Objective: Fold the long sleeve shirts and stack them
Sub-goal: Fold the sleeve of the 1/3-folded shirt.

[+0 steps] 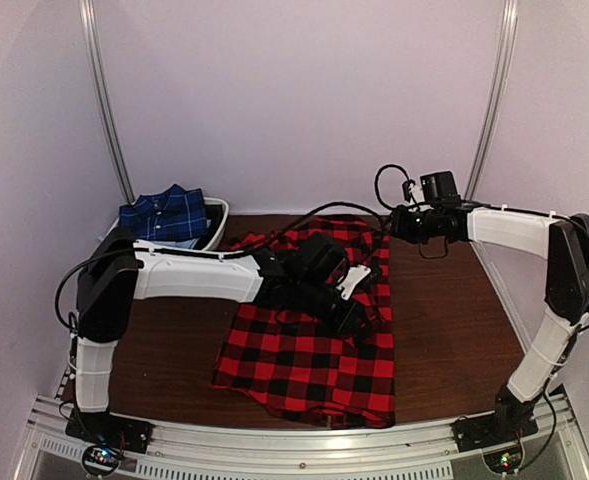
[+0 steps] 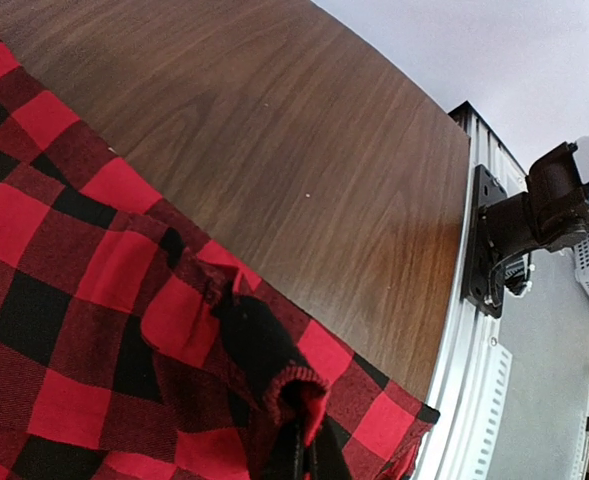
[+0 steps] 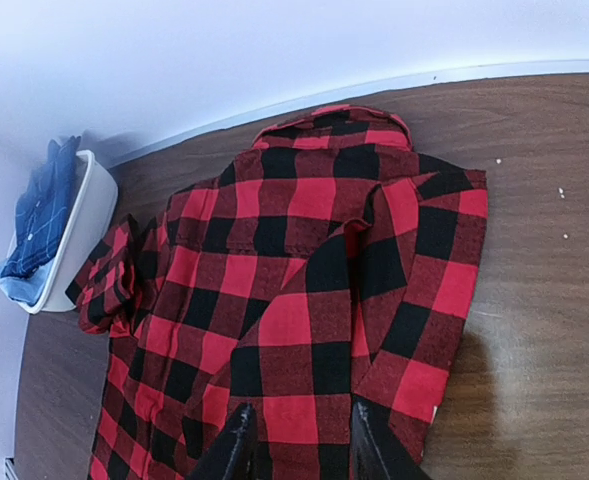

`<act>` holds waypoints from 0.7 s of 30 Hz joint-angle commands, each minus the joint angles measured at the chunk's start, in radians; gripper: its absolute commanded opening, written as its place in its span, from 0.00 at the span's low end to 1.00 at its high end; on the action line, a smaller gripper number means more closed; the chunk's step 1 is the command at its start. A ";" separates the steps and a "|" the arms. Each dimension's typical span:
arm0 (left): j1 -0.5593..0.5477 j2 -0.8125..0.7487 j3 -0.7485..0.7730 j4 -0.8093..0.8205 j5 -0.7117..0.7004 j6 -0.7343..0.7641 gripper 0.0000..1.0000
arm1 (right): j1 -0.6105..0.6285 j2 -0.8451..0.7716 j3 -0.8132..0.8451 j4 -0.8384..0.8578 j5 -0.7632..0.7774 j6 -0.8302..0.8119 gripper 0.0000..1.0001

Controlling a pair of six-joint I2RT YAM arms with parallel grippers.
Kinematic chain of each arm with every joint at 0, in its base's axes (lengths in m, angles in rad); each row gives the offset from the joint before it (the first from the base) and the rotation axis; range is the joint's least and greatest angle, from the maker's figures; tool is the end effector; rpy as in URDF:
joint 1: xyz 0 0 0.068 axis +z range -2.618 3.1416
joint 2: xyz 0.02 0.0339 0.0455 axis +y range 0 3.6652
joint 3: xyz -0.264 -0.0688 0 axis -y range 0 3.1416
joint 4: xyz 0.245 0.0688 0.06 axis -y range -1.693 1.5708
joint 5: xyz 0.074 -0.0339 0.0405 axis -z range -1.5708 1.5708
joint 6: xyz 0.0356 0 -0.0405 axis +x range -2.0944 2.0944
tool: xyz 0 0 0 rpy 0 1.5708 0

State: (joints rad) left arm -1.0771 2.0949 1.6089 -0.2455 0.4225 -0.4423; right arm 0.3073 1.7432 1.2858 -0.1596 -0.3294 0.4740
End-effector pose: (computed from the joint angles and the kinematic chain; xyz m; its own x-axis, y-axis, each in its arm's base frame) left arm 0.2127 -0.4261 0.2096 -0.6917 0.4616 -0.5553 0.7211 0.3995 -0.5661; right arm 0.3772 0.1318 0.2569 -0.7361 0.2195 -0.6403 -0.2267 0.8114 0.5388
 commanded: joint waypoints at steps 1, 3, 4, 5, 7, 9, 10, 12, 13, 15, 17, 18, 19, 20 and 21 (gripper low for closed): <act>-0.040 0.017 0.016 0.060 -0.016 0.018 0.00 | -0.007 -0.105 -0.096 0.023 0.054 -0.015 0.34; -0.055 0.019 0.015 0.060 -0.027 0.019 0.00 | -0.006 -0.141 -0.131 0.030 0.058 -0.015 0.34; -0.061 0.020 0.013 0.059 -0.034 0.018 0.00 | -0.007 -0.152 -0.145 0.032 0.058 -0.015 0.34; -0.064 0.022 0.010 0.060 -0.039 0.017 0.00 | -0.007 -0.162 -0.157 0.034 0.057 -0.014 0.35; -0.068 0.024 0.002 0.059 -0.038 0.018 0.00 | -0.007 -0.180 -0.177 0.034 0.057 -0.013 0.35; -0.073 0.024 -0.005 0.059 -0.041 0.019 0.00 | -0.007 -0.197 -0.197 0.036 0.057 -0.014 0.35; -0.074 0.026 -0.007 0.059 -0.046 0.018 0.00 | -0.007 -0.203 -0.206 0.037 0.059 -0.015 0.35; -0.075 0.029 -0.006 0.054 -0.046 0.019 0.01 | -0.007 -0.211 -0.219 0.036 0.058 -0.015 0.35; -0.076 0.031 -0.006 0.052 -0.045 0.019 0.01 | -0.007 -0.215 -0.225 0.036 0.057 -0.015 0.35; -0.078 0.031 -0.006 0.051 -0.041 0.019 0.02 | -0.007 -0.222 -0.238 0.039 0.057 -0.014 0.35; -0.078 0.031 -0.005 0.045 -0.041 0.021 0.02 | -0.007 -0.227 -0.249 0.039 0.057 -0.015 0.35; -0.079 0.031 -0.004 0.041 -0.038 0.025 0.02 | -0.007 -0.229 -0.253 0.039 0.059 -0.015 0.35; -0.081 0.031 -0.002 0.037 -0.039 0.029 0.02 | -0.007 -0.232 -0.259 0.040 0.062 -0.018 0.35; -0.081 0.031 -0.001 0.034 -0.040 0.031 0.02 | -0.007 -0.233 -0.264 0.040 0.066 -0.020 0.35; -0.082 0.032 0.000 0.031 -0.039 0.035 0.02 | -0.007 -0.234 -0.268 0.037 0.068 -0.021 0.35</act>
State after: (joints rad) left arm -1.1511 2.1090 1.6085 -0.2344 0.3836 -0.4343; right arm 0.3073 1.5478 1.0401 -0.1402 -0.2890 0.4694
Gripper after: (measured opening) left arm 0.025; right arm 0.349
